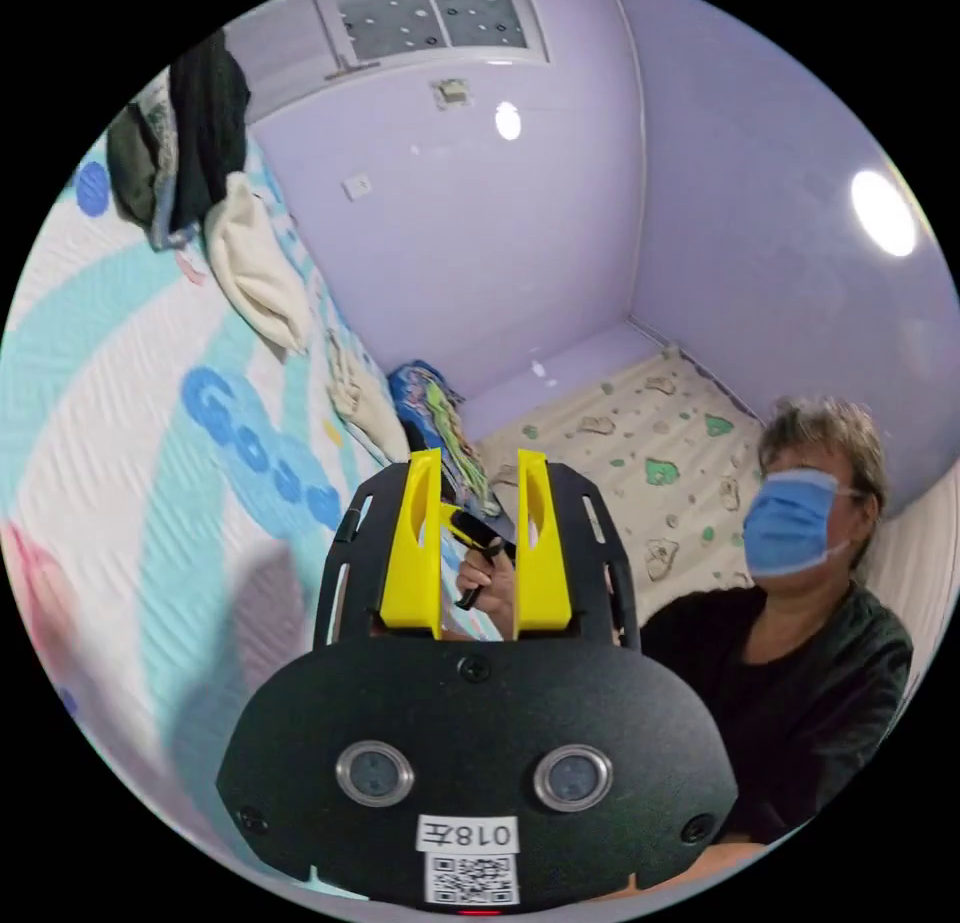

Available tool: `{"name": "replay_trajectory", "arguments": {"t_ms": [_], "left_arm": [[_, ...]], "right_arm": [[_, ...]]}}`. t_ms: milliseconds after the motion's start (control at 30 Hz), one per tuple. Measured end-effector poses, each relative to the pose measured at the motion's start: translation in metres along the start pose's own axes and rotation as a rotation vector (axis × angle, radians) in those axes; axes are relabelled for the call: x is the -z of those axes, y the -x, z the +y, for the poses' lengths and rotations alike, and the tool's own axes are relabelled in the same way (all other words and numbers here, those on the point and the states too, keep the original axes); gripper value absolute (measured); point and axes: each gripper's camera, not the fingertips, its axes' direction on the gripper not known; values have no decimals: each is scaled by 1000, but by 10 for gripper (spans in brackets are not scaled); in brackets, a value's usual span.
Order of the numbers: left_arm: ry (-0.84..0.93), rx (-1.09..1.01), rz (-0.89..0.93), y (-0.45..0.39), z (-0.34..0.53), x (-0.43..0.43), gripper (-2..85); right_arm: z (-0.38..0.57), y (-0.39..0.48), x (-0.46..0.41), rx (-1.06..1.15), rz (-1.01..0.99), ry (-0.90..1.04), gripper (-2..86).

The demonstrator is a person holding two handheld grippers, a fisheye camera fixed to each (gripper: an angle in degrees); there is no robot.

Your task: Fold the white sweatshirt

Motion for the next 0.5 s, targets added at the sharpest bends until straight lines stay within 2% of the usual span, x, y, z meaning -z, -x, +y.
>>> {"name": "replay_trajectory", "arguments": {"t_ms": [167, 300, 500], "left_arm": [[-40, -8, 185, -19, 72, -31, 120], [-79, 22, 330, 2, 89, -47, 124], [-9, -58, 198, 8, 63, -58, 115]], "right_arm": [[53, -5, 42, -171, -31, -99, 79], [38, -22, 59, -217, -19, -151, 89], [-44, -32, 24, -92, 217, -114, 111]]}}
